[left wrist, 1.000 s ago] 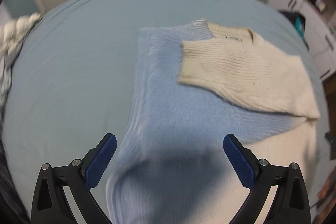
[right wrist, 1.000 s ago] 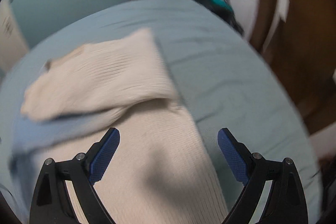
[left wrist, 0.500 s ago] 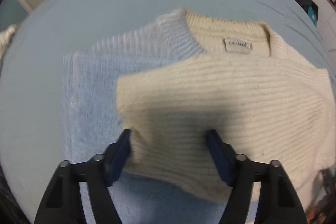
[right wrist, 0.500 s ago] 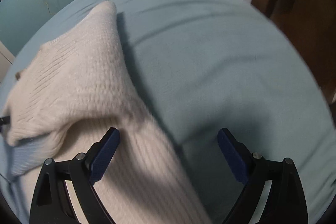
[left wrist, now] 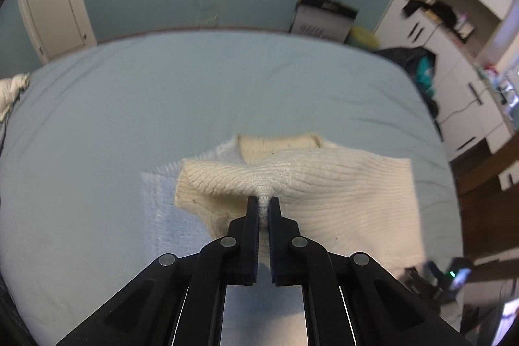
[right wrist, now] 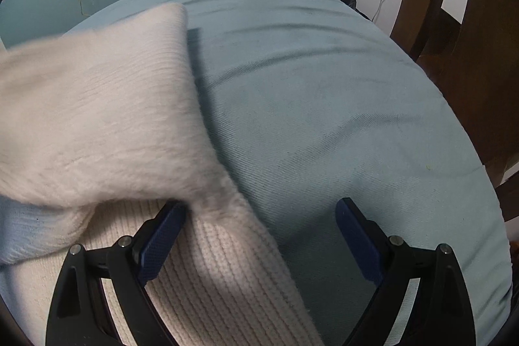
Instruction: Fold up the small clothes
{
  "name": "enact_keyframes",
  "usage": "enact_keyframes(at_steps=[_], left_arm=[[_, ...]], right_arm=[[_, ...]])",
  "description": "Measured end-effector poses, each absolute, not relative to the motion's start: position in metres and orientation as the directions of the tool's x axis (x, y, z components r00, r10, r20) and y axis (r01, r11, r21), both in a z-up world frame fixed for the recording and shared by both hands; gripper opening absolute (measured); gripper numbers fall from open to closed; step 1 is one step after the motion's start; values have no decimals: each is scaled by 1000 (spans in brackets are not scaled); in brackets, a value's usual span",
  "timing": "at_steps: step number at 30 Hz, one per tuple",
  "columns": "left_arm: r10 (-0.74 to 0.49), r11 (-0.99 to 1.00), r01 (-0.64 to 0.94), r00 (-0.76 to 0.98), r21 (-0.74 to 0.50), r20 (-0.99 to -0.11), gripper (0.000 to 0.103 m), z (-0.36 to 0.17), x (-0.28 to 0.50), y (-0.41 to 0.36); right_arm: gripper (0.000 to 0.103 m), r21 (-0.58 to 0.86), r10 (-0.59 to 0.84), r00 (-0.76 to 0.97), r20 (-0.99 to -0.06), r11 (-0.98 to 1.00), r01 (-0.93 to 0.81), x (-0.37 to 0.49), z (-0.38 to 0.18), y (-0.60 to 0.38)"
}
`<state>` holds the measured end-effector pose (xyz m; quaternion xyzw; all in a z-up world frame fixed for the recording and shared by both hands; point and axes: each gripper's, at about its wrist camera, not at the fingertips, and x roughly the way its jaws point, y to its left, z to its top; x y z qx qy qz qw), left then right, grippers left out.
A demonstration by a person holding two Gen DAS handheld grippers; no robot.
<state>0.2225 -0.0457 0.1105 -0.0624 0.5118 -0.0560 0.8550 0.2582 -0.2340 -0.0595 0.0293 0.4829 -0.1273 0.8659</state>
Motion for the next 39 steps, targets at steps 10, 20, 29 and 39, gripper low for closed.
enact_keyframes(at_steps=[10,20,29,39], left_arm=[[-131,969,-170,269,-181,-954,5,-5,203,72],[-175,934,-265,244,-239,-954,7,-35,170,105],[-147,976,-117,283,-186,-948,7,-65,156,42],[-60,996,-49,319,-79,-946,8,-90,152,30]], right_arm=[[93,-38,-163,503,-849,967,250,240,-56,-225],[93,217,46,555,-830,945,246,178,17,-220],[94,106,-8,444,-896,967,232,236,-41,-191],[102,63,-92,544,-834,964,259,208,-15,-183]])
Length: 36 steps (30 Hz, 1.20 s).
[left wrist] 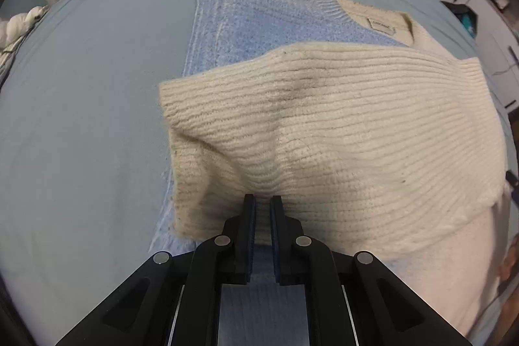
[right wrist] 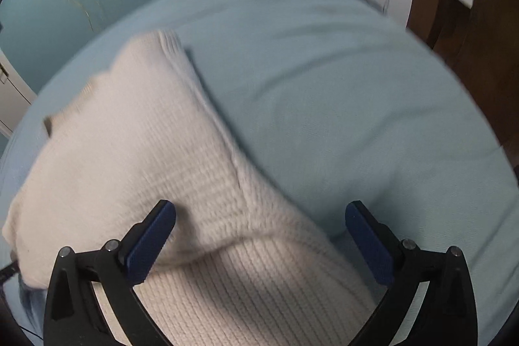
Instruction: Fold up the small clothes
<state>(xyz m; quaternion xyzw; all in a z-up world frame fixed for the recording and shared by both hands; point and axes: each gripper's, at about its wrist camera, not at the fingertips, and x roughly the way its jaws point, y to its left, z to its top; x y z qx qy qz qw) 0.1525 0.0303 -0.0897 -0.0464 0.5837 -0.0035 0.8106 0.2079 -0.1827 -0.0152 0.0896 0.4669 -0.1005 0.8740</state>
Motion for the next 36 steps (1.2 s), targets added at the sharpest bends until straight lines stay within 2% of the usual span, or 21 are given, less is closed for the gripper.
enact_keyframes(at_steps=[3,6,9,10,12,15,17,19,20,22,23,24,26,28,31,33,36], left_arm=[[6,999,36,364,20,-931,8,-90,148,17],[67,991,82,365,104,-928,8,-85,148,5],[100,992,42,334,121,-937,8,-65,151,9],[84,995,22,334,97,-939,8,-57,150,14],[-24,998,-38,342,-39,-939,8,-37,141,28],[-262,934,-148,335,-326,-905,8,-14,128,59],[-361,883,-183,326,-433,-874,8,-9,117,69],[-401,856,-197,329,-478,-855,8,-4,99,74],[-400,855,-201,332,-478,-855,12,-5,94,73],[-398,844,-228,340,-485,-852,42,-10,81,73],[-408,824,-257,349,-505,-844,85,-13,77,76],[-428,788,-290,376,-543,-822,103,-13,68,84],[-451,747,-305,420,-591,-787,103,-14,53,95],[-428,773,-294,413,-562,-804,103,-9,45,100],[-226,892,-298,360,-341,-905,103,-6,34,97],[-112,923,-316,323,-219,-940,102,-7,30,94],[-82,933,-303,339,-191,-937,102,-3,31,96]], right_arm=[[102,2,-134,535,-834,969,246,206,-15,-170],[102,-118,-203,498,-843,973,197,203,-28,-150],[102,-181,-248,535,-807,968,176,191,-17,-145],[102,-187,-252,547,-798,967,173,188,-12,-143],[102,-171,-234,569,-789,972,162,178,0,-139],[102,-136,-202,589,-783,979,154,161,12,-133],[102,-136,-196,585,-787,980,146,153,16,-130],[102,-133,-186,578,-795,982,133,133,21,-125],[102,-126,-178,576,-797,983,131,135,22,-122],[102,-79,-145,574,-806,987,138,123,22,-130],[102,-59,-133,573,-809,988,146,125,21,-130],[102,-32,-119,574,-810,987,159,124,19,-134],[102,12,-98,571,-815,983,186,121,19,-146],[102,32,-90,546,-833,977,211,116,20,-161],[102,61,-68,516,-854,971,230,98,24,-178],[102,76,-63,488,-870,963,258,83,27,-196],[102,85,-86,400,-912,917,390,62,23,-233]])
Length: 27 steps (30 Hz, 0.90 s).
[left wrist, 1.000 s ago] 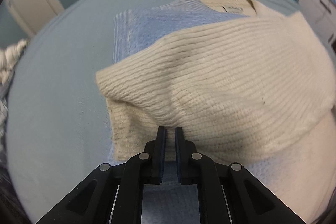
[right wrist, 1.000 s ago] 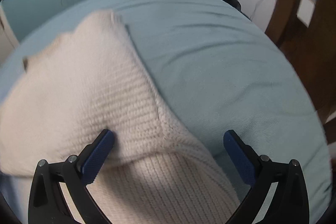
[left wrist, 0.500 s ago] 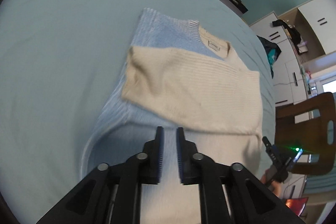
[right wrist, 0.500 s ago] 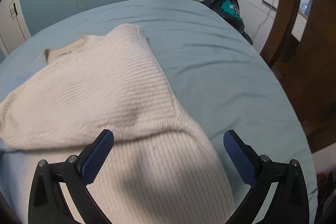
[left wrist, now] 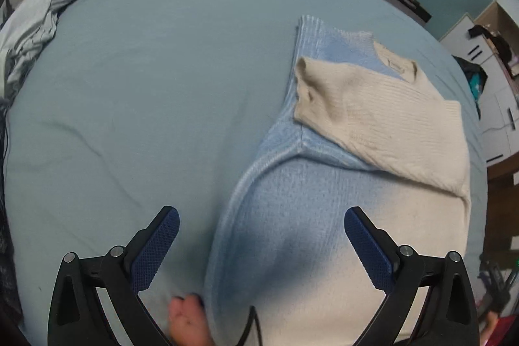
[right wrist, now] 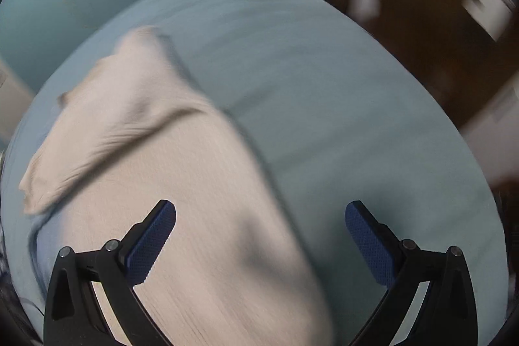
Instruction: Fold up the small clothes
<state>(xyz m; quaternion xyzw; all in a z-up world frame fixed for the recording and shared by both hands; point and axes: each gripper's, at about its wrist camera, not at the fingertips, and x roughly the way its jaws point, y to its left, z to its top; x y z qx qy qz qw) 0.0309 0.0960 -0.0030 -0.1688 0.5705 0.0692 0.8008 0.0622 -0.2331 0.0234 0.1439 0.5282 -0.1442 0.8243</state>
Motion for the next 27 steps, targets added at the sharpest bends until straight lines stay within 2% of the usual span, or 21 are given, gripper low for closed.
enact_keyframes(at_steps=[2,6,8,13,14,15,16,17,18,19,21,24,27], left_arm=[[-80,924,-321,366,-206,-927,103,2,28,105],[-74,910,-356,362,-211,-929,103,-1,27,115],[-79,909,-361,346,-210,-935,103,-3,28,118],[-83,907,-362,344,-214,-935,103,-3,26,123],[-85,907,-363,343,-215,-936,103,-3,26,123],[-86,906,-365,341,-217,-936,103,-4,25,123],[-86,905,-367,340,-216,-937,103,-4,25,124],[-84,904,-371,337,-215,-938,103,-5,25,124],[-84,904,-371,335,-213,-938,103,-5,25,124],[-86,904,-370,333,-214,-939,103,-5,25,124],[-85,905,-369,334,-213,-939,103,-4,25,123],[-87,907,-360,341,-216,-936,103,-2,26,121],[-107,917,-323,368,-235,-924,103,3,25,115]], right_arm=[[102,136,-23,351,-936,897,420,55,18,-250],[102,169,153,73,-986,926,339,51,-19,-260],[102,227,251,-23,-968,909,351,46,-36,-268],[101,257,333,-254,-908,922,290,46,-85,-251],[97,274,344,-290,-893,927,256,47,-93,-241],[83,271,331,-310,-891,937,221,49,-94,-234],[59,246,284,-313,-906,957,156,53,-91,-223],[43,217,233,-298,-926,972,87,56,-84,-211],[21,195,200,-294,-935,980,48,58,-81,-204],[8,153,143,-286,-947,988,-11,58,-77,-194],[7,167,154,-254,-955,985,-34,63,-66,-183],[7,305,305,-51,-951,952,-9,81,-22,-170],[7,493,477,234,-847,870,11,103,34,-163]])
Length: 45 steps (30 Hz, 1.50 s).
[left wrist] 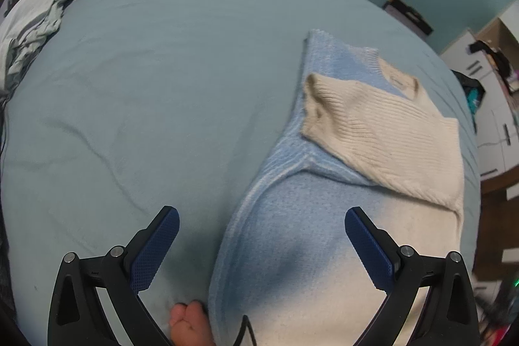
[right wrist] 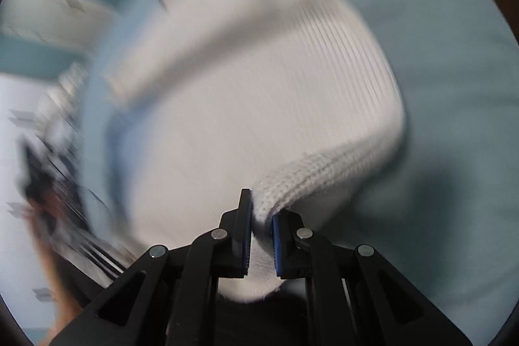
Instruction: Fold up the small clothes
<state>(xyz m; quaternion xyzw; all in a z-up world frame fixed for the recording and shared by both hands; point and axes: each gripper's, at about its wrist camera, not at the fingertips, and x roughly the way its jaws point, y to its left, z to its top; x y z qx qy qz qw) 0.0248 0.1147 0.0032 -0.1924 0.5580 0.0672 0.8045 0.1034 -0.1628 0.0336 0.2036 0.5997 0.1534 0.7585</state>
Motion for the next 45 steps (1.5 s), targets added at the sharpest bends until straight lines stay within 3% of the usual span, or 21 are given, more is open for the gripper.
enact_keyframes(at_steps=[3,7,12,14,17,19,21,24,26,28,31,33,36,39,45], left_arm=[[-126,932,-268,395,-245,-910,103,11,24,105],[-126,945,-228,410,-235,-903,103,15,24,97],[-119,949,-215,426,-228,-897,103,16,28,96],[-143,941,-221,430,-257,-891,103,18,29,100],[-186,932,-202,443,-300,-877,102,22,29,108],[-156,935,-202,505,-293,-849,102,39,28,124],[-68,939,-242,566,-245,-822,102,61,24,144],[70,944,-298,600,-142,-797,102,99,13,175],[99,957,-279,572,-79,-814,102,121,6,186],[55,986,-162,547,-41,-835,102,133,1,178],[-92,989,149,476,-23,-875,102,134,-12,137],[-147,943,334,390,-9,-909,103,117,-20,101],[-136,810,584,263,46,-955,103,68,-34,32],[-87,736,677,81,-9,-993,102,9,-33,-16],[41,693,717,-138,-71,-990,94,-67,-32,-58]], right_arm=[[7,625,551,421,-721,779,50,126,50,-169],[7,760,556,579,-596,624,183,159,25,-188],[8,759,469,632,-616,567,319,188,-15,-201],[19,763,508,572,-644,485,428,196,-48,-208],[37,752,526,537,-660,471,462,190,-50,-218],[70,757,508,562,-652,475,448,174,-30,-224],[90,803,498,634,-592,434,408,158,-15,-225],[91,793,456,672,-584,499,351,139,5,-220],[91,726,393,652,-649,578,373,128,8,-212],[91,699,385,621,-682,593,400,132,-2,-214],[91,663,399,559,-726,620,419,145,-17,-216],[91,631,382,533,-755,644,433,130,-24,-214],[91,584,375,471,-798,674,452,133,-35,-205],[91,569,376,449,-811,687,453,130,-36,-205],[91,533,312,478,-821,718,447,129,-17,-211]])
